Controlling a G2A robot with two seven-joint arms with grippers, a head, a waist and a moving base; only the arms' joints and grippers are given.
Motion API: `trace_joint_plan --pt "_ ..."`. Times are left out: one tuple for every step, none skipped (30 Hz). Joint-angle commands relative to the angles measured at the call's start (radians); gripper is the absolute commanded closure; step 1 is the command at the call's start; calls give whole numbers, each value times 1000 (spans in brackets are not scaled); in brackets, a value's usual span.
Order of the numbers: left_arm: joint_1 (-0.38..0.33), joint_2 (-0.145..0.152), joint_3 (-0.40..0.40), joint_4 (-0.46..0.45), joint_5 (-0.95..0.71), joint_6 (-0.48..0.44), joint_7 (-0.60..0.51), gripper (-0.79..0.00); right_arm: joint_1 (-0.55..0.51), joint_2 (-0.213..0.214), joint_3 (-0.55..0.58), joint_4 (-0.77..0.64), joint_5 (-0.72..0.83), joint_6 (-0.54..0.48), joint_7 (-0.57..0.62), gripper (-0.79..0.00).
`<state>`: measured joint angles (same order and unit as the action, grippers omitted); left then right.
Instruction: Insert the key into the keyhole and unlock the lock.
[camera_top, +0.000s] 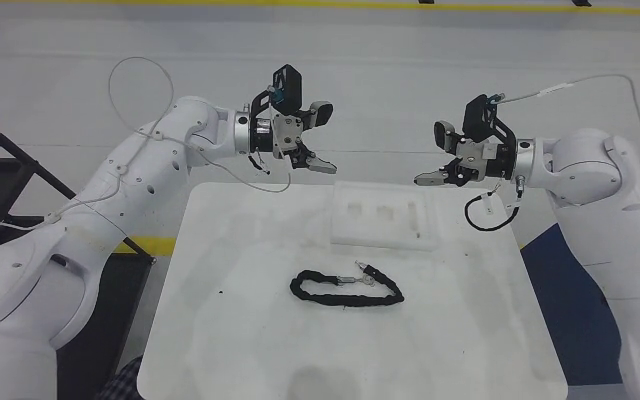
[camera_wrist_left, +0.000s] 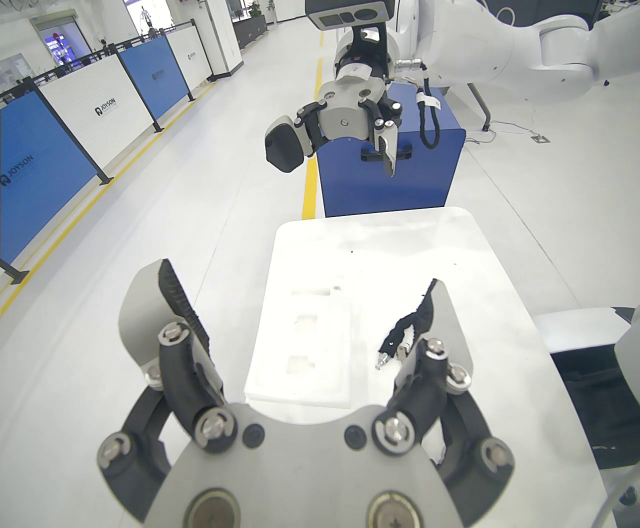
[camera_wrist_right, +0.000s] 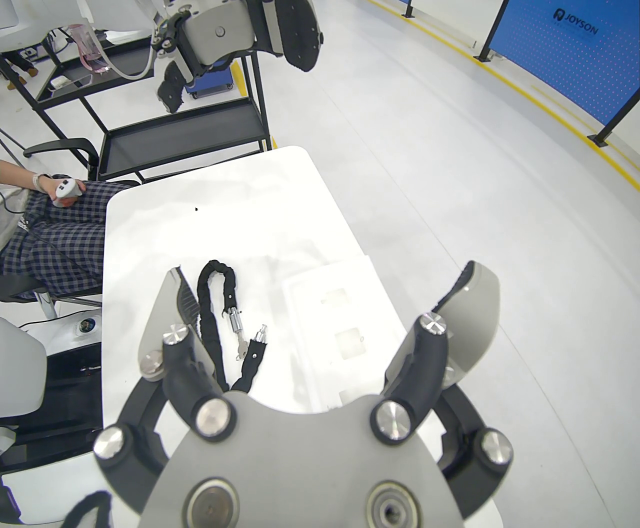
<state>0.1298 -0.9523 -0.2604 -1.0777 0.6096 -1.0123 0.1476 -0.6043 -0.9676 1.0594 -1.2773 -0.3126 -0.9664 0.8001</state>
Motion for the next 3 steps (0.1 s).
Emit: trace_joint_plan --pt "0 0 0 0 0 0 0 -785 0 0 0 0 0 0 0 -784" --pt "0 0 0 0 0 0 0 -785 0 0 0 0 0 0 0 -784" --pt "0 0 0 0 0 0 0 -785 0 0 0 0 0 0 0 -784"
